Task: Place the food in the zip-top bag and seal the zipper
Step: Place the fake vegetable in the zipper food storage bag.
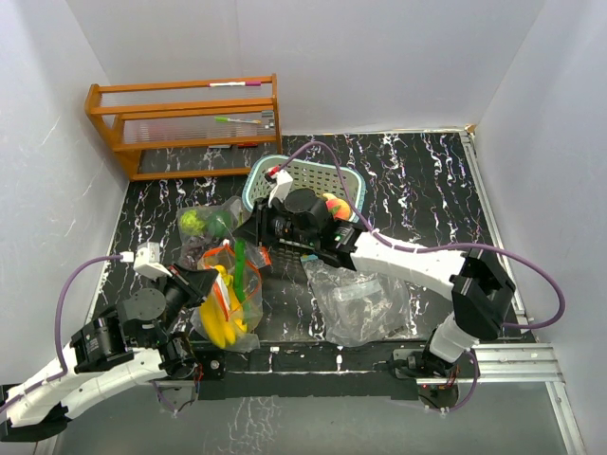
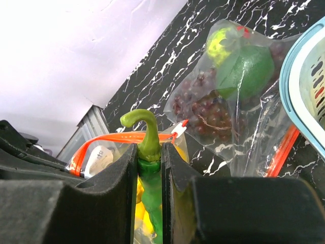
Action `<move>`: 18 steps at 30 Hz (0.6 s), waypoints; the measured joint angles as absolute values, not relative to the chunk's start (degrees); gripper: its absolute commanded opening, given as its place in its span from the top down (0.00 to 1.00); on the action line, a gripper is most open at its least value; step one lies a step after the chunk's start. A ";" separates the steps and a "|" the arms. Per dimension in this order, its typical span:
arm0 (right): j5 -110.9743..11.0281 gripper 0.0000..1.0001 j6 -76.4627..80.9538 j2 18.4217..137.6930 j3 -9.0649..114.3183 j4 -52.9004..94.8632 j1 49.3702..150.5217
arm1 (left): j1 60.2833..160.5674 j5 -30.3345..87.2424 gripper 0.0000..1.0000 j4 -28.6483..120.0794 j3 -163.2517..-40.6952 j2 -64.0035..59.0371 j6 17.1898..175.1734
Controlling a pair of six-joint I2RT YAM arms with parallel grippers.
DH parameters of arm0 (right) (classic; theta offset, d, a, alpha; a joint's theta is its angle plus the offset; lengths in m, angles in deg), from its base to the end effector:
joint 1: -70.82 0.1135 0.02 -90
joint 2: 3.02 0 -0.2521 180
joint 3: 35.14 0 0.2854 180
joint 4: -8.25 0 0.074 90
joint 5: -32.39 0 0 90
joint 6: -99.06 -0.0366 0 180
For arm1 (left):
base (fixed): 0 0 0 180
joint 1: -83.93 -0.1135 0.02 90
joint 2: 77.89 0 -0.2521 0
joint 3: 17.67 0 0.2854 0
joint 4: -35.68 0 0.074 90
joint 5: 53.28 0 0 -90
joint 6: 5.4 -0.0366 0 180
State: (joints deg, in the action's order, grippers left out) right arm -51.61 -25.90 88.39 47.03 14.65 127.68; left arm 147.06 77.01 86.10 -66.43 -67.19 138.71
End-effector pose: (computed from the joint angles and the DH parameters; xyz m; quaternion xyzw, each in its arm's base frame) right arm 0.2232 0.3489 0.2899 -0.1822 0.7752 0.4625 0.3900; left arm 0.0648 -0.0754 0.3144 -0.1577 0.7462 -0.3627 0.5355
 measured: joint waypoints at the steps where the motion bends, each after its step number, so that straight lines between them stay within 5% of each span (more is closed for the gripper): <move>1: -51.13 0.92 -25.97 88.42 47.27 14.74 127.64 | 147.04 77.01 1.00 85.99 -66.43 -67.10 138.67; 18: -45.14 0.92 -29.00 89.66 44.26 14.26 130.11 | 147.06 76.99 1.00 85.97 -66.34 -66.69 138.62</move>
State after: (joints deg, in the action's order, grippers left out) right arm -45.14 -29.00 89.66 44.26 14.26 130.11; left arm 147.06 76.99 85.97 -66.34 -66.69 138.62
